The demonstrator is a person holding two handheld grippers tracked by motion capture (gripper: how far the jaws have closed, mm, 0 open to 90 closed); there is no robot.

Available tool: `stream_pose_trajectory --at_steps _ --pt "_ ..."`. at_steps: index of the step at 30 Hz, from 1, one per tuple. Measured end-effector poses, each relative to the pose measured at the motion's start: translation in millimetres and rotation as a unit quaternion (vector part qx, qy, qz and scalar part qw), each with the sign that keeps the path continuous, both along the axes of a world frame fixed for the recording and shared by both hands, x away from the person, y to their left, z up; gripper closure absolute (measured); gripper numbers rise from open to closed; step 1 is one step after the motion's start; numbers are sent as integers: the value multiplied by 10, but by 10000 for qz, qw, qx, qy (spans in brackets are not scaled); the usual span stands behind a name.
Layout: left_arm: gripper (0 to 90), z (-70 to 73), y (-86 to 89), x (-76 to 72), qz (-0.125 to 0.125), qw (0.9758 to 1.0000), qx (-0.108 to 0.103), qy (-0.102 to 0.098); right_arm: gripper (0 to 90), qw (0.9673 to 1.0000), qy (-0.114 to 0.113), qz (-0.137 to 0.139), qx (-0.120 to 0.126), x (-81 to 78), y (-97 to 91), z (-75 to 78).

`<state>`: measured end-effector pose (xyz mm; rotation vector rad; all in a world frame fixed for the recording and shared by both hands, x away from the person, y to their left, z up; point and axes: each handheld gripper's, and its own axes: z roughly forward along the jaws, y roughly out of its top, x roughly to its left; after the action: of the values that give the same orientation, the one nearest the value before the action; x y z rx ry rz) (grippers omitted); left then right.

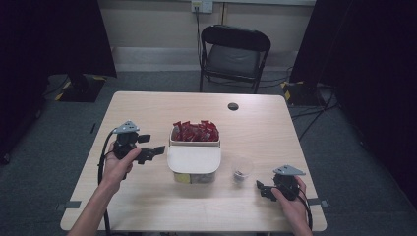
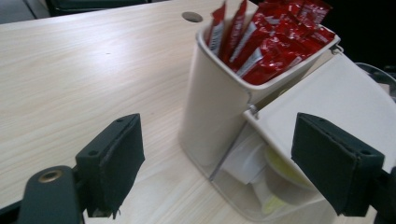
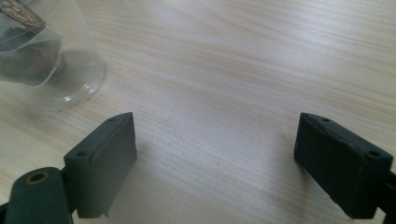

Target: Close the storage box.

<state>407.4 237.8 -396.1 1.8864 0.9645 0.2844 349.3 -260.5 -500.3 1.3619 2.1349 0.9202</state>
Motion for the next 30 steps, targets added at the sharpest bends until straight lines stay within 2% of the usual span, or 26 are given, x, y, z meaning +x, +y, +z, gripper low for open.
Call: stream_pose_trajectory --at_steps 4,11,13,17,19,21,26,30 --pt "167 -23 118 -28 194 9997 124 -109 125 10000 -1 6 -5 2 -1 0" --pt "167 -120 259 -90 344 9988 336 20 124 10000 -3 16 -8 4 -3 0" --pt "167 -159 327 -114 477 9979 438 58 124 10000 -3 18 -8 4 -3 0" --pt "166 -251 440 -153 500 9975 476 143 124 10000 -3 18 -9 4 -3 0" --pt "164 -303 492 -174 558 9967 545 202 124 10000 -1 21 -4 4 -3 0" --pt "164 -365 546 -194 629 9963 504 296 124 10000 -2 25 -4 5 -4 0" --pt "164 -502 612 -235 688 9949 559 483 124 10000 -2 24 -5 5 -4 0" --pt "165 -645 597 -268 647 9926 781 668 124 10000 -3 25 -6 5 -4 0"
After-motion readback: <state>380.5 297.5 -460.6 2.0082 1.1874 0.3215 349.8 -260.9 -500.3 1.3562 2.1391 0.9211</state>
